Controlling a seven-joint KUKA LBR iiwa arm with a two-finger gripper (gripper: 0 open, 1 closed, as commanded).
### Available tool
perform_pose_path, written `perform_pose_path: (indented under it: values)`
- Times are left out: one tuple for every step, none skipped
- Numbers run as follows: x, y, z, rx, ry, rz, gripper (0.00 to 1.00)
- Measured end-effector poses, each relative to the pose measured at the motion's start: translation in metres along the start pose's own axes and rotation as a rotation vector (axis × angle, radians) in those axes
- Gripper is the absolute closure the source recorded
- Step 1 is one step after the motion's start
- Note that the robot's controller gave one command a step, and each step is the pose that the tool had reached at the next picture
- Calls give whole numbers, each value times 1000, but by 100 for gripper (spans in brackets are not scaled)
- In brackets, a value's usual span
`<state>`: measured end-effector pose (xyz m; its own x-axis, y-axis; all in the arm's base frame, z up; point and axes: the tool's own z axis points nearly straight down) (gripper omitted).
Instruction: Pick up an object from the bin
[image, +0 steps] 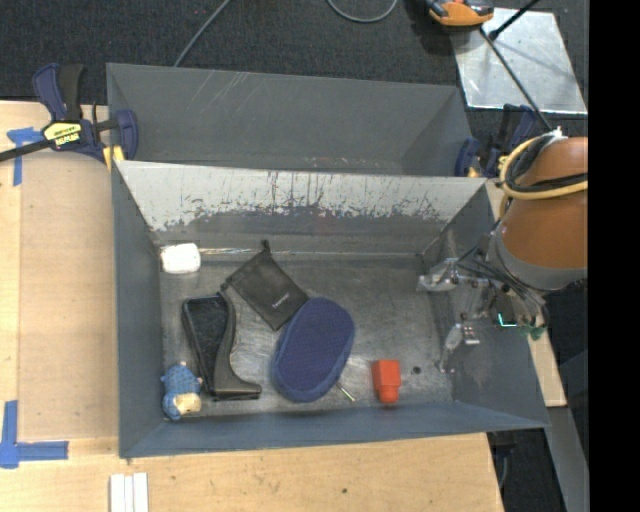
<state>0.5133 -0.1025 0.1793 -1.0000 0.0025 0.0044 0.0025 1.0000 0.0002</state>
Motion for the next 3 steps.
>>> perform_pose_path:
  values:
    - [18,58,105,6,-16,-361,0]
    - [26,70,78,6,-12,-765,0]
    - [30,85,80,4,-10,-1322,0]
